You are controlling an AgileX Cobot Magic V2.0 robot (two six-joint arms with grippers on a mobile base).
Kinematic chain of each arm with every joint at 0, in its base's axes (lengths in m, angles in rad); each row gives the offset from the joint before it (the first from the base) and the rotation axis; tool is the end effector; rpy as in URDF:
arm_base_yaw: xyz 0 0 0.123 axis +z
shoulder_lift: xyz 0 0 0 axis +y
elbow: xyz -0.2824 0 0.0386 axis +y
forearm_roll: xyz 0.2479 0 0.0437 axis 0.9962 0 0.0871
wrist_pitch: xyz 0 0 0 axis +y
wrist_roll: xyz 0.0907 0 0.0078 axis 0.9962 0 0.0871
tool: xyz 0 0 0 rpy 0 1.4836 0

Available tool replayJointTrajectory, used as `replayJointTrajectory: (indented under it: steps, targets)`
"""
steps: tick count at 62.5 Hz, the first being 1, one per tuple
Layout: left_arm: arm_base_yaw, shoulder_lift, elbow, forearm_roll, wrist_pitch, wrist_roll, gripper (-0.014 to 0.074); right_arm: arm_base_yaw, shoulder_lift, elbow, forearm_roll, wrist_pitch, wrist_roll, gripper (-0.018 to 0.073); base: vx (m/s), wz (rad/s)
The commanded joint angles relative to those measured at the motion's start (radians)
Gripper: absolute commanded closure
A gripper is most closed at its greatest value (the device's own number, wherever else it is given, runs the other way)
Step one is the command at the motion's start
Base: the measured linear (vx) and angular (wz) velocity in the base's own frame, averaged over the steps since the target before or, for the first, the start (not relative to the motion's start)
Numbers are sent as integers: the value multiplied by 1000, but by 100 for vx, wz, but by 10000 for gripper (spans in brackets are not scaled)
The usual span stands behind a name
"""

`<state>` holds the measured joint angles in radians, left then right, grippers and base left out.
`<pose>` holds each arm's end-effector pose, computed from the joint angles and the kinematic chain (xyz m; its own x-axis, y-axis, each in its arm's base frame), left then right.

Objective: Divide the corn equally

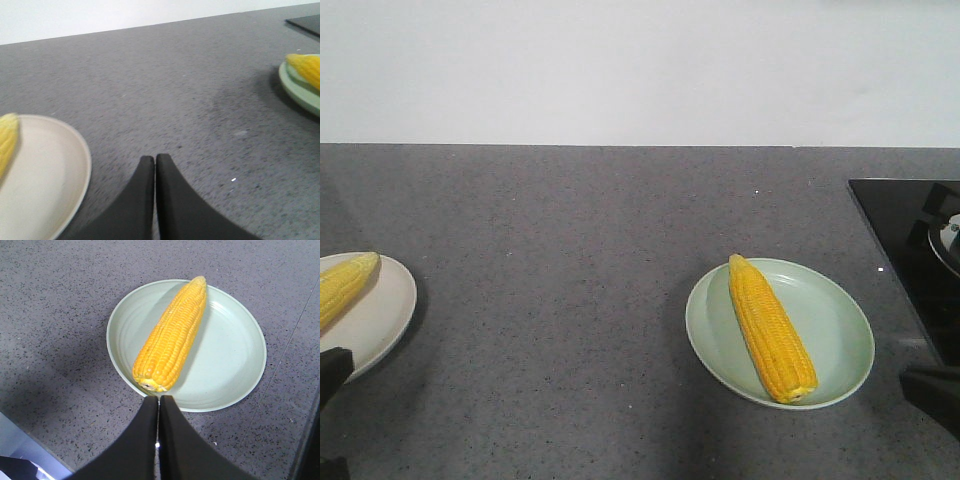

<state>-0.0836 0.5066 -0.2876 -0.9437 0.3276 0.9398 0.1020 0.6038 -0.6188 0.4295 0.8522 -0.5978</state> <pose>0.1040 -0.0326 0.2541 -0.3143 0.0479 -0.9481 0.3334 0.9407 -0.0630 0.0991 0.0389 0.3066 -0.5127 -0.3391 -0.7888 -0.5122 0.8581 -0.0359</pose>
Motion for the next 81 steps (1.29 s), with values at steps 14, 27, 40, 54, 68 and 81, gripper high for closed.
replayJointTrajectory:
  steps: [14,27,40,54,68,81]
  targets:
    - [-1,-252,183,485,-273,-613,603,1,2,-27,19,-47,-2,564,0,0]
    - [-1,-394,308,569,-317,-715,603,1,2,-27,19,-47,-2,564,0,0]
    - [-1,-486,319,617,-262,-703,603,1,2,-27,19,-47,-2,564,0,0]
    - [2,-534,319,625,-306,-704,603,1,2,-27,19,-43,-2,564,0,0]
    - [2,-534,319,692,-422,-708,603,1,2,-27,19,-43,-2,564,0,0]
    - [2,-534,319,722,-427,-723,603,1,2,-27,19,-43,-2,564,0,0]
